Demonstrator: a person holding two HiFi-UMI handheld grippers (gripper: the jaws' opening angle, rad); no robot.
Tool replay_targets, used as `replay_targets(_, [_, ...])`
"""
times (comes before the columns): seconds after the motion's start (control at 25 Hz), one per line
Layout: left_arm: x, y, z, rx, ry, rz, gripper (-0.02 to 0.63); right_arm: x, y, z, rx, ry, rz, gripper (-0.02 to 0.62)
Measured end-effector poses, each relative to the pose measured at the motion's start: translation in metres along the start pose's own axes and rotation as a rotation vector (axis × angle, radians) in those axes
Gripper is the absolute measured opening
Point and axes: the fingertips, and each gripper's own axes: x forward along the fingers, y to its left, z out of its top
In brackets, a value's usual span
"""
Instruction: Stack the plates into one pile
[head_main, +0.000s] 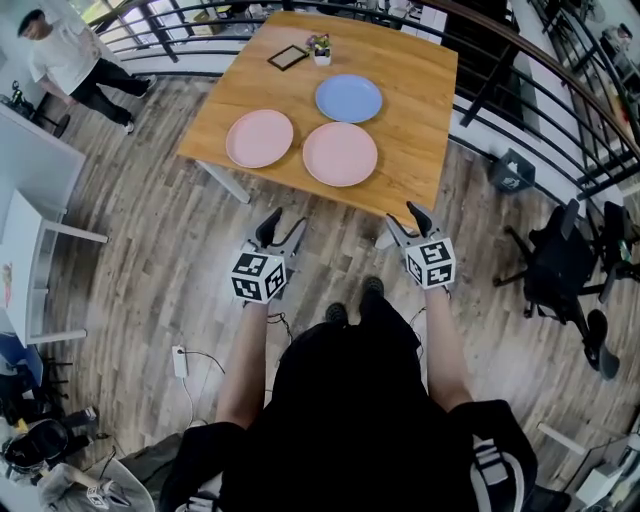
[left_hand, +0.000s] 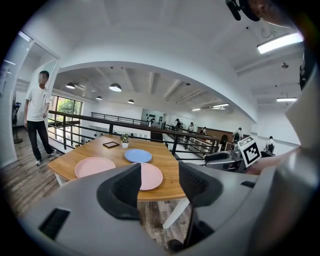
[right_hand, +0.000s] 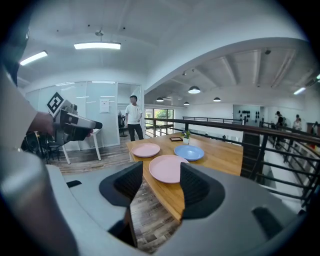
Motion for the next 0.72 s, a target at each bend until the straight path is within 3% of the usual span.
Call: replay_targets(0.72, [0.050, 0.028, 0.014, -0.031, -0.010, 0.044, 0.235, 0.059, -0.045, 0.022, -0.022, -0.011, 0.041, 0.244])
